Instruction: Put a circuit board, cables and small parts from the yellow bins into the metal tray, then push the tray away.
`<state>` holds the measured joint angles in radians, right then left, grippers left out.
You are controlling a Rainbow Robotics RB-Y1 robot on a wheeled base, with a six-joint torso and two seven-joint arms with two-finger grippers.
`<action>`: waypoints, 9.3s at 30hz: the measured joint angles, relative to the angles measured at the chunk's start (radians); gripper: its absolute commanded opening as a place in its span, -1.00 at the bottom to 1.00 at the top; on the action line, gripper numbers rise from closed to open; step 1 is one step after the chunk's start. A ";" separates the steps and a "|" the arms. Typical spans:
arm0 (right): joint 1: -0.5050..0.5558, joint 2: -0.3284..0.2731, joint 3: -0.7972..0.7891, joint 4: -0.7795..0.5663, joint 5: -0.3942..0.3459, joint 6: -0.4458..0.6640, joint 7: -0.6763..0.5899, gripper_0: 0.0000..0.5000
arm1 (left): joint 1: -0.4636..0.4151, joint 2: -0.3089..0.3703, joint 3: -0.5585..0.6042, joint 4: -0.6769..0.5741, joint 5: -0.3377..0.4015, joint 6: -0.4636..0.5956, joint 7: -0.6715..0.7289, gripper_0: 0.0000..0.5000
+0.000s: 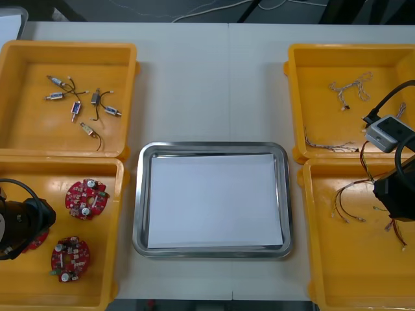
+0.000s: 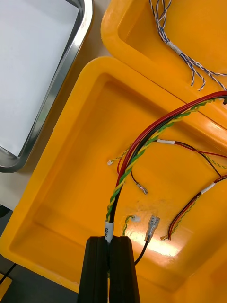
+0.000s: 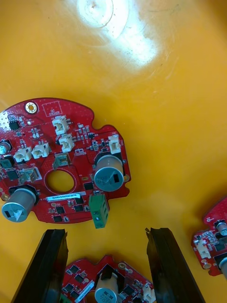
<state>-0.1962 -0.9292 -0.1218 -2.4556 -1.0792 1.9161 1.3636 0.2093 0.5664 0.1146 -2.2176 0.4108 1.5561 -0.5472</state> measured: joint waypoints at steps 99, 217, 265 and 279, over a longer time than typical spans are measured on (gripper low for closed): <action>0.000 0.000 0.000 0.000 0.000 0.000 0.000 -1.00 | -0.114 0.041 0.094 -0.335 0.223 0.354 -0.165 -1.00; 0.000 -0.001 0.000 -0.001 0.000 0.000 0.000 -1.00 | -0.666 -0.104 -0.940 0.053 -0.092 0.278 0.145 -1.00; 0.000 -0.001 0.000 -0.001 0.000 0.000 0.000 -1.00 | -0.666 -0.122 -0.935 0.057 -0.093 0.223 0.103 1.00; -0.001 -0.076 0.074 -0.039 0.000 -0.049 0.001 -1.00 | -0.674 -0.097 -0.755 -0.052 0.039 0.346 0.103 1.00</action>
<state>-0.1968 -1.0054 -0.0477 -2.4951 -1.0790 1.8667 1.3642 -0.4644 0.4692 -0.6407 -2.2701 0.4501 1.9025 -0.4444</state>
